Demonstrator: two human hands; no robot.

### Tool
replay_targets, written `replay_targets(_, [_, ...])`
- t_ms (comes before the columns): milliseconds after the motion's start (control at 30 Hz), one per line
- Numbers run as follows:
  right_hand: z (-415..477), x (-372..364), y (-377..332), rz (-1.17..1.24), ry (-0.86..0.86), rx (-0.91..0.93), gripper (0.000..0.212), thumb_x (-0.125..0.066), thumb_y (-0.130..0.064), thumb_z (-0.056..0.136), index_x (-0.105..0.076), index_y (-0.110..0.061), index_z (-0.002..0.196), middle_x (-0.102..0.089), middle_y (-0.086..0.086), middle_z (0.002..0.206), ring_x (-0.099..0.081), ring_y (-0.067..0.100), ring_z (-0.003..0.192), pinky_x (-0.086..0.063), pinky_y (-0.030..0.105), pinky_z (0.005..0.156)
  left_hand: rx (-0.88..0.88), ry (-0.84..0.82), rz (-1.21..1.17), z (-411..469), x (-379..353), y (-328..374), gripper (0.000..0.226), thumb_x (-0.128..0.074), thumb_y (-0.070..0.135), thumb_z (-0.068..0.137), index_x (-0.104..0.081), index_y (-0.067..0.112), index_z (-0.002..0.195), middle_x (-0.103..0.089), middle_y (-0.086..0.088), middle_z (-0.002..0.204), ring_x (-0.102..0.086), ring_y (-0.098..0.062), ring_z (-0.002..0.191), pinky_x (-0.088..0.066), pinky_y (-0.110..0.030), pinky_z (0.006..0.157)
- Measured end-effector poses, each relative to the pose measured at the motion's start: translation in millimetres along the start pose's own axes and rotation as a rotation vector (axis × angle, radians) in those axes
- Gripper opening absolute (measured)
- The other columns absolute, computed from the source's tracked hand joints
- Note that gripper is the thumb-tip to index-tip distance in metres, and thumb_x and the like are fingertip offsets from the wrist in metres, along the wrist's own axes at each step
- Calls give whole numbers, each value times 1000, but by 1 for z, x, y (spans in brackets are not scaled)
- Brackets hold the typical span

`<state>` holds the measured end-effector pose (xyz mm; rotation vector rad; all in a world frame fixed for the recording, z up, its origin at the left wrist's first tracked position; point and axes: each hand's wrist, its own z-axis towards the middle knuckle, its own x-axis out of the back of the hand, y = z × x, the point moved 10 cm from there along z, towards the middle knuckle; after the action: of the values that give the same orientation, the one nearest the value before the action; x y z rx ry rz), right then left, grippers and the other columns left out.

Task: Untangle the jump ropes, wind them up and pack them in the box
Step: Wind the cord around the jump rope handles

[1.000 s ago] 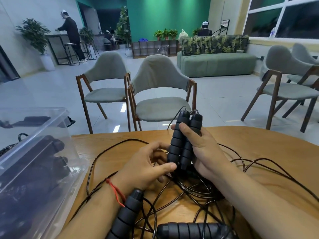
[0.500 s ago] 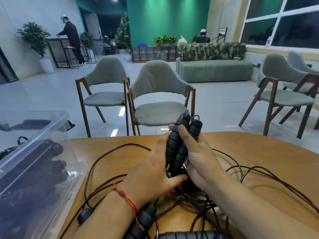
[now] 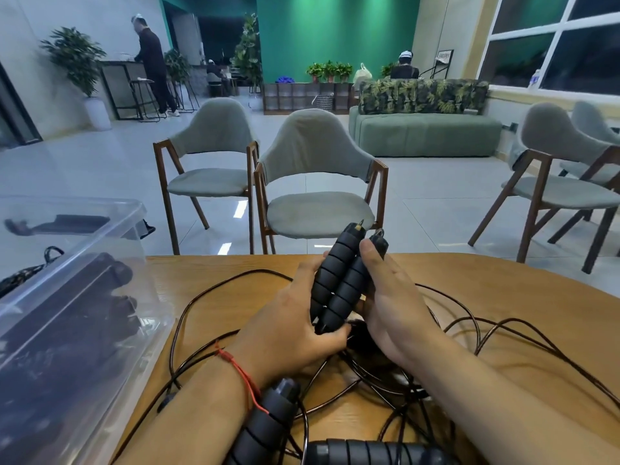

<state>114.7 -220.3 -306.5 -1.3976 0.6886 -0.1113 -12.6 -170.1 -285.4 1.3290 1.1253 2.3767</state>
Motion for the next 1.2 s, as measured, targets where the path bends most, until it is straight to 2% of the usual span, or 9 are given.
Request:
replay_targets(333, [-2, -2, 1, -11, -7, -11, 37, -68, -49, 98, -74, -23, 125, -76, 10, 123, -70, 33, 122, -57, 57, 102, -26, 140, 251, -2, 12, 7, 77, -80, 48, 80, -36, 42, 143, -48, 20, 115, -56, -2, 97, -56, -20, 72])
replay_targets(500, [-7, -18, 2, -123, -107, 14, 39, -75, -33, 96, -70, -9, 128, -77, 12, 120, -74, 28, 117, -59, 56, 101, 101, 280, 422, -5, 25, 1, 80, -76, 34, 81, -31, 35, 148, -45, 13, 127, -47, -10, 115, -55, -29, 90])
replay_targets(600, [-14, -31, -2, -333, -161, 57, 34, -73, -40, 98, -72, -14, 120, -80, 4, 110, -77, 21, 108, -63, 45, 94, 136, 359, 459, -10, 40, 1, 80, -76, 27, 78, -30, 40, 142, -45, 12, 119, -48, -13, 108, -56, -35, 82])
replay_targets(700, [-24, -35, -30, -780, -105, 295, 28, -70, -56, 94, -73, -29, 84, -76, -11, 78, -73, 8, 74, -53, 17, 68, 182, 393, 457, -14, 50, -1, 61, -75, 27, 75, -42, 40, 124, -47, 17, 100, -52, -13, 93, -53, -34, 71])
replay_targets(767, [-33, -29, -62, -932, 26, 557, 34, -74, -54, 93, -65, -32, 68, -64, -10, 62, -62, 10, 61, -41, 13, 58, 221, 398, 420, -16, 53, -4, 52, -73, 27, 74, -45, 42, 115, -49, 16, 92, -53, -13, 88, -53, -35, 70])
replay_targets(867, [-43, -16, -99, -954, 214, 855, 24, -73, -46, 98, -66, -23, 97, -62, -10, 93, -61, 9, 89, -43, 10, 76, 212, 380, 355, -16, 51, -3, 47, -72, 29, 73, -49, 42, 112, -54, 14, 92, -57, -14, 87, -58, -39, 73])
replay_targets(967, [-26, -21, -82, -836, -13, 689, 31, -51, -52, 103, -67, -28, 115, -67, -11, 112, -62, 10, 112, -45, 12, 88, 138, 364, 259, -15, 45, 1, 48, -70, 30, 71, -53, 42, 115, -59, 14, 89, -61, -13, 83, -59, -40, 70])
replay_targets(1100, [-22, -20, -59, -751, -113, 578, 45, -34, -55, 108, -64, -26, 91, -61, -2, 79, -58, 19, 77, -45, 30, 66, 115, 357, -22, -14, 42, -5, 38, -76, 15, 77, -63, 36, 106, -66, 8, 85, -66, -11, 79, -60, -40, 67])
replay_targets(1200, [-19, -19, -50, -817, -130, 550, 40, -36, -43, 112, -61, -28, 86, -54, -6, 71, -52, 14, 68, -39, 25, 61, 193, 388, -487, -13, 43, -19, 39, -74, 14, 80, -69, 25, 117, -76, 9, 113, -72, -11, 108, -58, -45, 92])
